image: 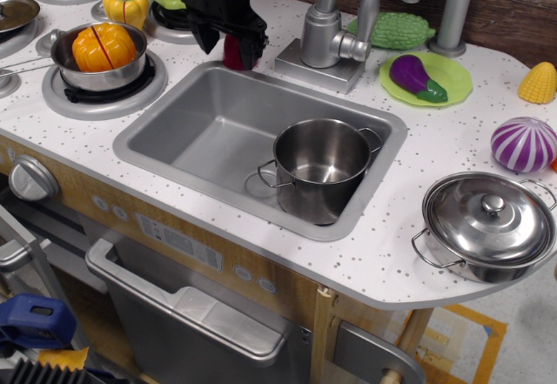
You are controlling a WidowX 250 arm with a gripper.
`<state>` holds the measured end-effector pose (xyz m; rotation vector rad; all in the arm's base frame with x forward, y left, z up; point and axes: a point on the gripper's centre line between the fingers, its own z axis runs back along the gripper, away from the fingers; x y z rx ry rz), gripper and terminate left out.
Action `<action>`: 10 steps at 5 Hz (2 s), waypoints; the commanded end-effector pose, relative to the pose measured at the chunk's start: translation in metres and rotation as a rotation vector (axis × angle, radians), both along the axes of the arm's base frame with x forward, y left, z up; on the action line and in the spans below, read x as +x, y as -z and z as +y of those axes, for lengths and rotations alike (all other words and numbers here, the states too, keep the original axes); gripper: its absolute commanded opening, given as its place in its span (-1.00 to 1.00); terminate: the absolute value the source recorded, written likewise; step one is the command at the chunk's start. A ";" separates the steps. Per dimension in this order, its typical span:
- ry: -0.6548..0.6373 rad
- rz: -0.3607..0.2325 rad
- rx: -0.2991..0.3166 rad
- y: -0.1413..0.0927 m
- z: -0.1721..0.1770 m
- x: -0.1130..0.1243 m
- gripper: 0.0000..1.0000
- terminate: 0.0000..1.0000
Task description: Put sweet potato in pot which is in sink
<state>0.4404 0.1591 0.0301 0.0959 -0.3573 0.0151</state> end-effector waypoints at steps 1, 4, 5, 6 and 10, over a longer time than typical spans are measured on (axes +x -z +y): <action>0.022 -0.098 0.029 -0.024 0.008 0.019 1.00 -1.00; 0.053 -0.148 0.011 -0.011 0.018 0.036 1.00 -1.00; 0.045 -0.147 0.006 -0.010 0.017 0.036 -1.00 -1.00; 0.040 -0.149 0.008 -0.011 0.016 0.035 -1.00 -1.00; -0.108 -0.079 0.118 -0.069 -0.032 -0.003 -1.00 -1.00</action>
